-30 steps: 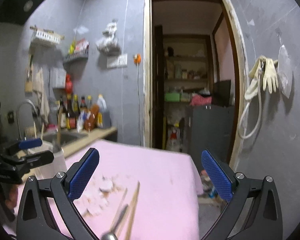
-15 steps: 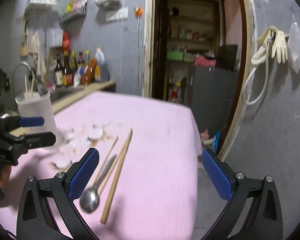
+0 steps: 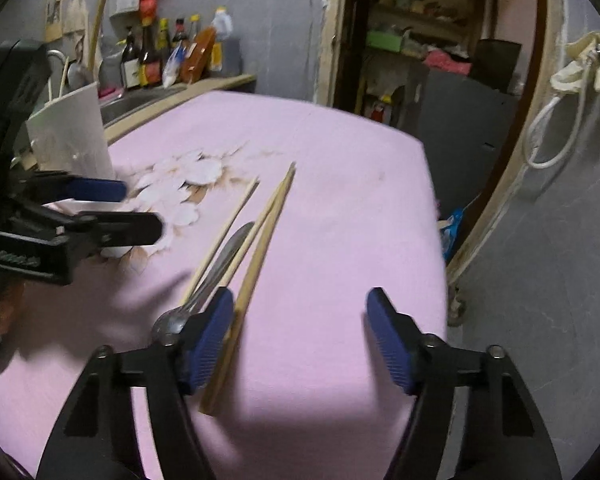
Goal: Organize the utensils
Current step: 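Close the left tool on a chopstick while the right tool closes on another chopstick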
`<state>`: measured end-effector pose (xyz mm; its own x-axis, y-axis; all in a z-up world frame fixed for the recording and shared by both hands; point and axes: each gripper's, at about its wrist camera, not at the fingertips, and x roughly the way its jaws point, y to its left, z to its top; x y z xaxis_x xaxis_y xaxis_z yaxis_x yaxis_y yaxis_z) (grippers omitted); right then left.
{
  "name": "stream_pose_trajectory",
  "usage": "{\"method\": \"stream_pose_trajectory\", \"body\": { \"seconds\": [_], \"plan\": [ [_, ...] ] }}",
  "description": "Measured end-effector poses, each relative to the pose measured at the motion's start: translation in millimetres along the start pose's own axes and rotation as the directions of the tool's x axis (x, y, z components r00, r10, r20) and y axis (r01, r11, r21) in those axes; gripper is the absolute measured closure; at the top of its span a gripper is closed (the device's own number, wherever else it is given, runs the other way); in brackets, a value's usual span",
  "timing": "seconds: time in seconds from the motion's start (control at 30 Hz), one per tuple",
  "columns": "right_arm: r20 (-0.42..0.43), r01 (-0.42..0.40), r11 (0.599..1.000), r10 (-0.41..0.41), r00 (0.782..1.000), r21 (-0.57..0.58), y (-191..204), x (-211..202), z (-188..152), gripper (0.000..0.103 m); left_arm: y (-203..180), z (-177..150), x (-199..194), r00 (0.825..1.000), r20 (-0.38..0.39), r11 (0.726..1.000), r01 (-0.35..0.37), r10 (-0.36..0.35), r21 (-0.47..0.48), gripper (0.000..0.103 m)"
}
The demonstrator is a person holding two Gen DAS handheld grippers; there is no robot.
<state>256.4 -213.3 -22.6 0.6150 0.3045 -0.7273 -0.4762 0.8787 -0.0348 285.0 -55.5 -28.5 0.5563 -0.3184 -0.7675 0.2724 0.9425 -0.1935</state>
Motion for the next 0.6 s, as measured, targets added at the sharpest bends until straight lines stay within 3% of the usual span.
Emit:
{"method": "stream_pose_trajectory", "body": {
  "seconds": [0.13, 0.3, 0.43, 0.6],
  "plan": [
    [-0.028, -0.022, 1.0, 0.022, 0.999, -0.018, 5, 7, 0, 0.049, 1, 6, 13, 0.999, -0.034, 1.0, 0.029, -0.029, -0.013, 0.047],
    [-0.049, 0.039, 0.997, -0.042, 0.998, -0.061, 12, 14, 3, 0.058, 1, 14, 26, 0.996, -0.063, 0.998, 0.056, -0.058, -0.03, 0.056],
    [-0.048, 0.068, 0.996, -0.07, 0.996, -0.049, 4, 16, 5, 0.077, 5, 22, 39, 0.992, -0.092, 0.994, 0.079, -0.086, -0.072, 0.071],
    [-0.037, 0.087, 0.996, -0.088, 0.995, -0.022, -8, 13, 6, 0.097, 13, 38, 50, 0.989, -0.106, 0.988, 0.087, -0.101, -0.124, 0.079]
  ]
}}
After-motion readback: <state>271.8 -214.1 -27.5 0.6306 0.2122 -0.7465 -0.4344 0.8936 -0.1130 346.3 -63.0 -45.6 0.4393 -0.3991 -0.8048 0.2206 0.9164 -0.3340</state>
